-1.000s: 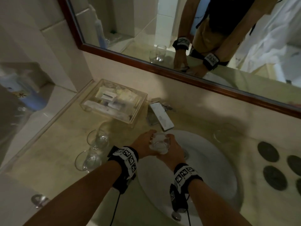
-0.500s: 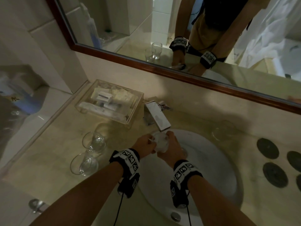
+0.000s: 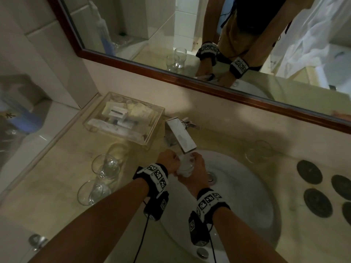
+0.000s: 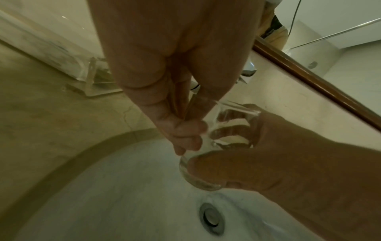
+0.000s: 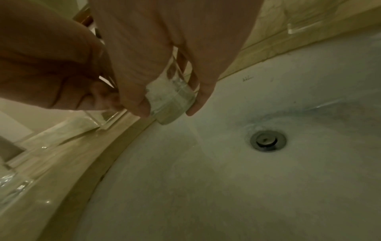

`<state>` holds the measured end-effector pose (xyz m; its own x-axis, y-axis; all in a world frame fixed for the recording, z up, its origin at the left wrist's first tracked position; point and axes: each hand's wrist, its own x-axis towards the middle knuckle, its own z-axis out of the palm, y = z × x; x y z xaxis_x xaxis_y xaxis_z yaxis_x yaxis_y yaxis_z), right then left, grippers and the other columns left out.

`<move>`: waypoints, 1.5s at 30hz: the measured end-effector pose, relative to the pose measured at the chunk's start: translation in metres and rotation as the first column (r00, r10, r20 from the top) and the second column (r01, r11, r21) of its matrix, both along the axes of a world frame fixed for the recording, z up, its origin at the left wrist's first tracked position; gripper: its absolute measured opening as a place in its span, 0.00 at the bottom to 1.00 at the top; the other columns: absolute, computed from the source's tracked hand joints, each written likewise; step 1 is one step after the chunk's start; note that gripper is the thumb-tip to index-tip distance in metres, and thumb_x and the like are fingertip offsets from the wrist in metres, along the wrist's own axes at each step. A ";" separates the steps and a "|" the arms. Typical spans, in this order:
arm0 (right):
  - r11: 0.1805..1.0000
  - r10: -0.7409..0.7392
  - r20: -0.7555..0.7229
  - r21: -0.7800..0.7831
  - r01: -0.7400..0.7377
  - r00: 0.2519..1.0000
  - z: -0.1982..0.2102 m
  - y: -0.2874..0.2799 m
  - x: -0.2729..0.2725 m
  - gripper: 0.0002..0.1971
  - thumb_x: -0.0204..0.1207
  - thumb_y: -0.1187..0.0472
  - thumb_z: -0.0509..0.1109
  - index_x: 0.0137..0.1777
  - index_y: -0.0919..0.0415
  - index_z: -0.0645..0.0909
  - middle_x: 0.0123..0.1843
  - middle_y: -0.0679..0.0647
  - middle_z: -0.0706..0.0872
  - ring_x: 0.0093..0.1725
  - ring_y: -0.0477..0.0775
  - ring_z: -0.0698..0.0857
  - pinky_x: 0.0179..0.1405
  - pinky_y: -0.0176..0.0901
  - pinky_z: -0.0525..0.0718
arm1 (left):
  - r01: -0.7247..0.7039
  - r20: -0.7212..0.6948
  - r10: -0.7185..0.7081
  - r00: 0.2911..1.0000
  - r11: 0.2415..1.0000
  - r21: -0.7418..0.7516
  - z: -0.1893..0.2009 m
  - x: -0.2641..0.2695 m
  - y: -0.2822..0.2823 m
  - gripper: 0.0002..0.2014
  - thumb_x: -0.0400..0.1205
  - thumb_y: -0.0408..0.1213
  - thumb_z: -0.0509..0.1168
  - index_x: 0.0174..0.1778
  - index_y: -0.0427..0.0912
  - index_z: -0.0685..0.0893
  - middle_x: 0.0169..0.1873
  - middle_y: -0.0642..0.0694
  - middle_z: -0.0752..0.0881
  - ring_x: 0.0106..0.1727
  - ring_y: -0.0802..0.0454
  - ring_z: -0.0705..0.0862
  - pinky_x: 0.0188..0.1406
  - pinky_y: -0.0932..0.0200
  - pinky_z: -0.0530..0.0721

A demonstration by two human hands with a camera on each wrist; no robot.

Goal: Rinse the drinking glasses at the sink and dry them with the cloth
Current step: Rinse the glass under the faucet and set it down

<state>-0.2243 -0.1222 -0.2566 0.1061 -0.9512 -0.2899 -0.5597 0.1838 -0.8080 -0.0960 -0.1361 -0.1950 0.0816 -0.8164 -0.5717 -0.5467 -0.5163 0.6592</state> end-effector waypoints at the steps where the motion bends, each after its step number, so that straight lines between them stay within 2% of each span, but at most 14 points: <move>1: 0.999 0.007 0.023 0.031 -0.008 1.000 0.001 0.001 -0.003 0.35 0.66 0.68 0.76 0.71 0.58 0.63 0.63 0.51 0.70 0.53 0.46 0.76 0.45 0.29 0.76 | 0.002 -0.014 -0.002 1.000 1.000 0.018 0.001 -0.001 0.000 0.06 0.78 0.29 0.61 0.36 0.34 0.81 0.33 0.30 0.86 0.27 0.43 0.86 0.27 0.55 0.88; 5: 0.993 0.083 0.015 0.082 -0.084 0.996 -0.003 -0.004 -0.012 0.38 0.61 0.64 0.79 0.66 0.45 0.62 0.52 0.41 0.74 0.47 0.43 0.78 0.48 0.40 0.83 | -0.001 -0.071 0.009 0.997 0.995 0.103 0.001 0.000 0.002 0.09 0.78 0.28 0.60 0.38 0.28 0.83 0.27 0.35 0.85 0.17 0.51 0.81 0.19 0.62 0.82; 8: 0.971 0.209 -0.038 0.127 -0.203 0.977 0.001 -0.010 -0.011 0.38 0.62 0.65 0.76 0.67 0.54 0.58 0.55 0.48 0.73 0.54 0.52 0.79 0.50 0.40 0.83 | -0.007 -0.102 0.019 0.995 0.992 0.125 0.000 -0.001 0.001 0.12 0.77 0.28 0.60 0.38 0.23 0.85 0.29 0.32 0.87 0.17 0.50 0.81 0.21 0.61 0.82; 13: 1.000 0.005 0.069 -0.017 -0.004 0.998 0.004 0.004 -0.014 0.41 0.59 0.56 0.82 0.70 0.49 0.64 0.57 0.45 0.74 0.54 0.49 0.80 0.51 0.39 0.80 | -0.047 -0.079 0.056 0.995 0.992 0.114 -0.002 -0.004 0.001 0.13 0.75 0.31 0.60 0.30 0.26 0.83 0.19 0.38 0.83 0.17 0.50 0.80 0.28 0.57 0.85; 18: 0.989 0.140 0.008 0.037 -0.140 0.990 0.004 -0.003 -0.013 0.43 0.54 0.59 0.82 0.69 0.47 0.64 0.62 0.48 0.75 0.61 0.53 0.81 0.58 0.48 0.84 | -0.025 -0.068 0.035 0.997 0.988 0.150 -0.006 -0.001 0.006 0.11 0.77 0.32 0.62 0.34 0.28 0.84 0.29 0.36 0.87 0.18 0.50 0.81 0.25 0.57 0.85; 22: 0.953 0.272 -0.027 0.146 -0.265 0.962 0.019 -0.014 -0.020 0.44 0.58 0.66 0.81 0.72 0.54 0.61 0.59 0.51 0.76 0.57 0.56 0.81 0.51 0.51 0.85 | -0.022 -0.122 0.036 0.992 0.993 0.115 -0.003 -0.005 -0.001 0.15 0.79 0.24 0.61 0.61 0.28 0.80 0.57 0.32 0.82 0.33 0.39 0.88 0.23 0.56 0.87; 24: 0.945 0.292 -0.033 0.166 -0.283 0.956 0.021 -0.012 -0.019 0.44 0.60 0.67 0.81 0.72 0.54 0.58 0.57 0.52 0.77 0.55 0.57 0.82 0.49 0.52 0.85 | -0.002 -0.118 0.017 0.993 0.992 0.124 -0.001 -0.005 -0.002 0.12 0.80 0.24 0.59 0.57 0.25 0.82 0.53 0.31 0.86 0.42 0.33 0.89 0.38 0.49 0.90; 26: 0.952 0.281 -0.067 0.141 -0.270 0.957 0.019 -0.008 -0.013 0.45 0.61 0.63 0.80 0.73 0.57 0.55 0.62 0.54 0.75 0.58 0.56 0.80 0.58 0.53 0.84 | -0.017 -0.101 0.029 0.994 0.994 0.110 -0.001 -0.005 -0.002 0.11 0.79 0.26 0.59 0.48 0.24 0.84 0.45 0.28 0.88 0.45 0.34 0.89 0.48 0.46 0.88; 28: 0.980 0.194 -0.094 0.058 -0.189 0.976 0.015 0.000 -0.010 0.45 0.62 0.56 0.82 0.74 0.57 0.57 0.66 0.52 0.71 0.63 0.51 0.76 0.63 0.45 0.80 | -0.029 -0.036 0.032 0.999 0.996 0.084 0.000 -0.004 -0.002 0.09 0.77 0.27 0.60 0.33 0.28 0.81 0.34 0.34 0.85 0.41 0.37 0.87 0.41 0.49 0.86; 31: 1.000 0.016 0.006 -0.024 -0.016 1.000 0.017 0.009 -0.012 0.42 0.60 0.52 0.84 0.71 0.50 0.65 0.60 0.48 0.76 0.56 0.48 0.80 0.53 0.41 0.80 | -0.055 -0.019 0.057 0.998 0.993 0.105 0.003 -0.005 -0.001 0.12 0.76 0.28 0.61 0.25 0.34 0.78 0.24 0.41 0.81 0.27 0.47 0.82 0.27 0.59 0.85; 36: 0.977 0.147 0.006 0.152 -0.146 0.989 0.029 -0.006 -0.015 0.40 0.61 0.66 0.82 0.69 0.57 0.62 0.58 0.55 0.79 0.55 0.58 0.83 0.52 0.55 0.87 | -0.043 -0.156 0.069 0.985 0.986 0.163 0.001 0.001 0.001 0.11 0.79 0.29 0.62 0.35 0.25 0.84 0.28 0.35 0.87 0.18 0.50 0.84 0.35 0.51 0.90; 39: 0.958 0.248 -0.050 0.164 -0.237 0.968 0.037 -0.014 -0.021 0.41 0.63 0.67 0.81 0.71 0.58 0.60 0.59 0.54 0.76 0.56 0.55 0.80 0.53 0.50 0.85 | -0.039 -0.163 0.062 0.985 0.989 0.144 0.001 0.001 0.002 0.14 0.83 0.33 0.61 0.37 0.28 0.84 0.32 0.37 0.88 0.19 0.50 0.84 0.42 0.48 0.90; 43: 0.915 0.394 -0.129 0.153 -0.374 0.910 0.047 -0.022 -0.023 0.45 0.62 0.65 0.83 0.77 0.61 0.61 0.67 0.55 0.74 0.67 0.58 0.77 0.64 0.53 0.80 | -0.087 -0.265 0.121 0.957 0.987 0.138 0.001 0.000 0.004 0.18 0.81 0.24 0.62 0.68 0.27 0.74 0.59 0.29 0.81 0.38 0.36 0.88 0.28 0.51 0.89; 45: 0.897 0.438 -0.167 0.149 -0.417 0.883 0.045 -0.023 -0.024 0.43 0.61 0.64 0.83 0.74 0.62 0.65 0.68 0.58 0.74 0.67 0.58 0.76 0.64 0.49 0.78 | -0.061 -0.281 0.093 0.955 0.991 0.122 0.004 0.001 0.004 0.18 0.79 0.17 0.62 0.65 0.24 0.76 0.57 0.27 0.81 0.47 0.25 0.86 0.27 0.47 0.89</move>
